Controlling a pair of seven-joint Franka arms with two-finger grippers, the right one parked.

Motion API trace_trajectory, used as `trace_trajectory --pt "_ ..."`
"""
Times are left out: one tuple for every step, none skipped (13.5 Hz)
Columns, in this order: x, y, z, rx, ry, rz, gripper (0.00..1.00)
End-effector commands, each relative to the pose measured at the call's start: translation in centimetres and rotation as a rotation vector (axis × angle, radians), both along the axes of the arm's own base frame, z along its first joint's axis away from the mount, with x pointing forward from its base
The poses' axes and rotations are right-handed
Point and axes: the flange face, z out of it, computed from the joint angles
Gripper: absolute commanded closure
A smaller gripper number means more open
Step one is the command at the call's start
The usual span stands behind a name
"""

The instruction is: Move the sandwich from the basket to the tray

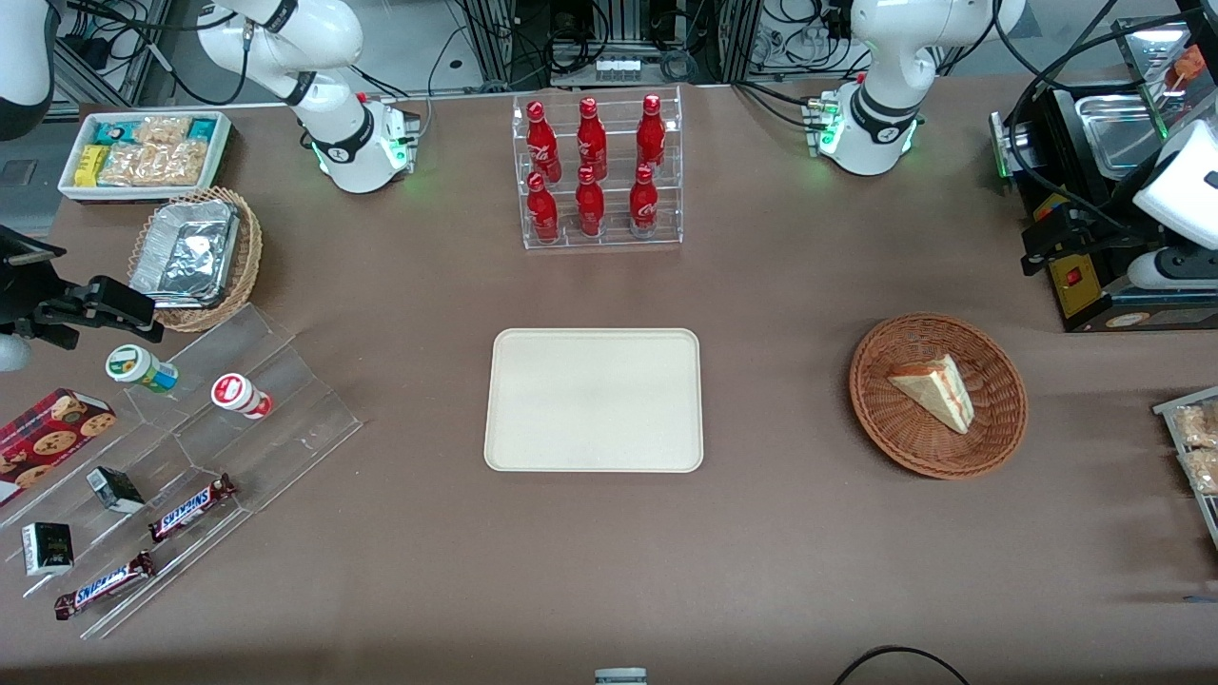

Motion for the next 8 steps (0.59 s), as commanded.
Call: trace_trajectory --pt "-0.3 -0.4 0.0 0.009 0.013 0.007 0.0" --pt "-0.3 -0.4 0.0 0.009 0.012 0.01 0.0" --pt "-0.3 -0.4 0.0 0.009 0.012 0.01 0.0" --pt "-0.3 -0.4 -0.1 0.009 0.013 0.012 0.0" --pt "-0.2 -0.4 0.0 0.009 0.012 0.012 0.0" --pt "-0.1 -0.2 -0.3 0.009 0.017 0.015 0.0" --pt "0.1 0.1 -0.8 0.01 0.026 0.021 0.0" --pt "0.5 0.7 -1.4 0.01 0.038 0.033 0.0"
